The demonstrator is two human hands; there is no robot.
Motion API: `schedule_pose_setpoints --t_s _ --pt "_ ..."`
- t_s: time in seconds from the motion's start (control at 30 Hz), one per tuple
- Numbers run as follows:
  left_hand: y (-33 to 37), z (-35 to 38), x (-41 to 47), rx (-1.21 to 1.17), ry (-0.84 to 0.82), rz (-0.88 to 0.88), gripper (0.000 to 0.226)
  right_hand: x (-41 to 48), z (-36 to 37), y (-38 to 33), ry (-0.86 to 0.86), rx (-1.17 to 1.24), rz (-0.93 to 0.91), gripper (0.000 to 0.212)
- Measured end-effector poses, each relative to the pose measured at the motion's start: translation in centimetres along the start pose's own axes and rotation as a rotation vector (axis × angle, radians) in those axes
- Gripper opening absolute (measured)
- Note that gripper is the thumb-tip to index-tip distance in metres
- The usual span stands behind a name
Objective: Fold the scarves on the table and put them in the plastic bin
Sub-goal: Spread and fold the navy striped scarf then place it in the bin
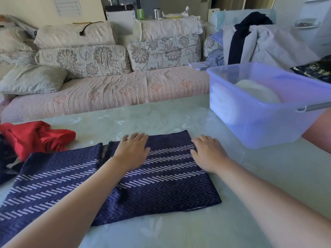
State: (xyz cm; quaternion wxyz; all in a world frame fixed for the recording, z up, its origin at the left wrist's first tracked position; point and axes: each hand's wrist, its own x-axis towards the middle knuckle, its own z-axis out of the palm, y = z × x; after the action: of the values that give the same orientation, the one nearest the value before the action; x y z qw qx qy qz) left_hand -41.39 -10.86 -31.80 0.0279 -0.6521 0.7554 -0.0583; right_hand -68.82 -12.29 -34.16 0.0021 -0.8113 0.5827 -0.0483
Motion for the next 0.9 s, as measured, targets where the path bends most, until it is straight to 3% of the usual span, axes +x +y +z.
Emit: schedule_pose_setpoints --t_s 0.1,0.27,0.33,0.4,0.57,0.67,0.77,0.9 --pt "4.8 -2.0 3.3 -0.072 0.128 0.225 0.045 -1.2 -1.4 0.1 0.033 -0.021 0.039 0.032" --pt "10.9 -2.7 7.2 0.175 0.017 0.562 0.065 -2.3 -2.7 0.5 -0.191 0.026 0.089 0.046" --pt "11.9 -2.5 8.2 0.248 0.010 0.629 0.065 -2.2 -3.2 0.5 -0.245 0.083 0.088 0.040" --pt "12.2 -2.5 8.9 0.247 0.018 0.625 0.059 -2.1 -3.6 0.4 -0.288 0.202 0.112 0.030" --pt "11.2 -3.2 9.2 0.283 0.009 0.549 0.029 -2.1 -4.4 -0.5 -0.318 0.419 0.132 0.029" --pt "8.3 -3.5 8.4 0.148 0.121 0.533 0.016 -2.2 -5.4 -1.5 -0.347 0.577 0.173 0.020" --pt "4.0 -4.0 7.2 -0.109 0.212 0.491 0.017 -2.1 -5.8 -2.6 -0.419 0.602 0.156 0.028" --pt "-1.2 -4.7 4.0 -0.220 0.203 0.357 0.024 -1.8 -7.2 -6.5 -0.460 0.628 0.106 0.032"
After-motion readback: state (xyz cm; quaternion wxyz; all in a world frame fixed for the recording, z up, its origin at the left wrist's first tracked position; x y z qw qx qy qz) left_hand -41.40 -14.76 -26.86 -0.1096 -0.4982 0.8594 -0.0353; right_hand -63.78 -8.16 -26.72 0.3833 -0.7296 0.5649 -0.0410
